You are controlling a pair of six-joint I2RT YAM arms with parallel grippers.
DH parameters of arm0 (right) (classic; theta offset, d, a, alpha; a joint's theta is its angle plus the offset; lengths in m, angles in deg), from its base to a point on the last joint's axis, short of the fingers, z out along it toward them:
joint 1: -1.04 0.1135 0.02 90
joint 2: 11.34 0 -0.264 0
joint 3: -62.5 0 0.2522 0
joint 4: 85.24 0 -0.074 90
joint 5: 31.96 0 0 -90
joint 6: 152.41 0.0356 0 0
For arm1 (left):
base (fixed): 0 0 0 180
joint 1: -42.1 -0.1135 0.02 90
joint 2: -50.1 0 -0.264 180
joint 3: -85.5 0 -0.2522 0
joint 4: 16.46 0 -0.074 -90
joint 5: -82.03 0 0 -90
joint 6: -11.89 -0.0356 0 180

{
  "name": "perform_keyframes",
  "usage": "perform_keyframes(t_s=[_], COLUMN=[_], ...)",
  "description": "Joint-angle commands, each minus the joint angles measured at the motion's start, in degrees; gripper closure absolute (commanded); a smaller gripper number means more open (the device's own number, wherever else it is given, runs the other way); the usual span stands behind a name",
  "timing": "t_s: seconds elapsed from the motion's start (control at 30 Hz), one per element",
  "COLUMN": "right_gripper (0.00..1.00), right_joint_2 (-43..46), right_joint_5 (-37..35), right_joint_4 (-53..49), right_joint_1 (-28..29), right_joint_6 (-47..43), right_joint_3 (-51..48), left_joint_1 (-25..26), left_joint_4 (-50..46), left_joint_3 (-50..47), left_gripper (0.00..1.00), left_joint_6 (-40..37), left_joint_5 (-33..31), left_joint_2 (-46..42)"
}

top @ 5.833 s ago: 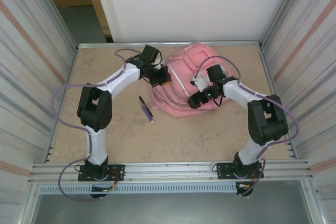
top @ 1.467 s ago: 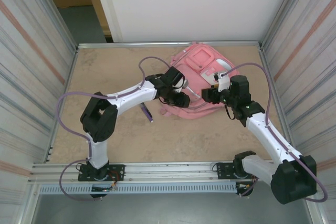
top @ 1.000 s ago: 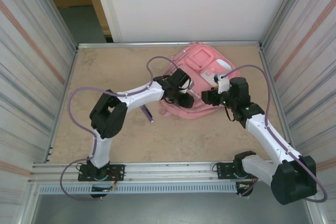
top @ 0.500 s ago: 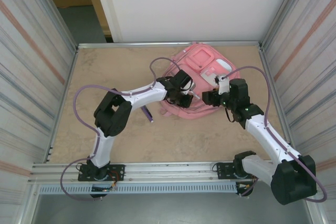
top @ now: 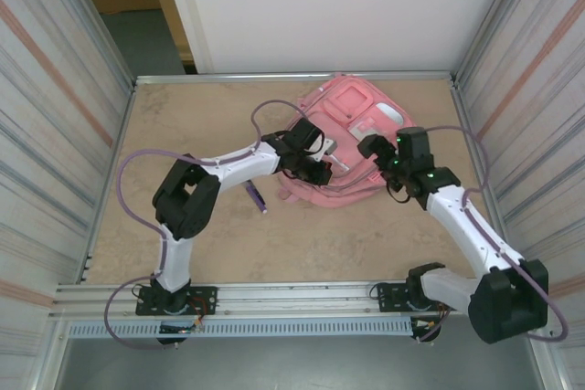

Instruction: Pack books, pencil case, and school supplies into a backpack

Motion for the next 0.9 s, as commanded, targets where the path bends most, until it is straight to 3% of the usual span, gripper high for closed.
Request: perform_keyframes(t_s=[0.0, 0.13, 0.3, 0.43, 0.6, 0.7, 0.87], right_gripper=[0.01, 0.02, 0.44, 0.53, 0.93, 1.00, 1.00], right_joint_2=[-5.14, -13.99, -18.71, -21.77, -23.35, -22.72, -19.07], right_joint_5=[-4.14, 6.80, 8.11, 10.06, 12.20, 12.47, 9.12], right_joint_4=[-10.30, -7.41, -5.18, -3.57, -0.78, -1.10, -7.57], right_joint_1=[4.66, 2.83, 3.96, 4.45, 4.84, 4.61, 3.85], right_joint_6=[14.62, 14.99, 17.85, 18.13, 18.08, 14.81, 2.66], right_joint_3=[5.02, 6.92, 8.52, 9.86, 9.06, 9.03, 11.06], left_joint_1=[0.46, 1.33, 1.54, 1.65, 1.80, 0.64, -4.41], left_joint_4=[4.42, 10.43, 12.25, 12.77, 9.45, 7.63, 4.67], left_joint_3=[-1.82, -5.68, -7.02, -7.32, -6.44, -6.03, -6.46], left_gripper=[1.00, 1.00, 1.00, 1.00, 1.00, 1.00, 1.00], left_joint_6=[-1.68, -3.81, -4.86, -7.19, -11.67, -13.48, -15.07], left_joint_5=[3.82, 4.17, 3.02, 3.75, 1.84, 0.03, -5.00], left_joint_2=[-4.53, -7.56, -8.59, -8.62, -9.43, -9.50, -9.24])
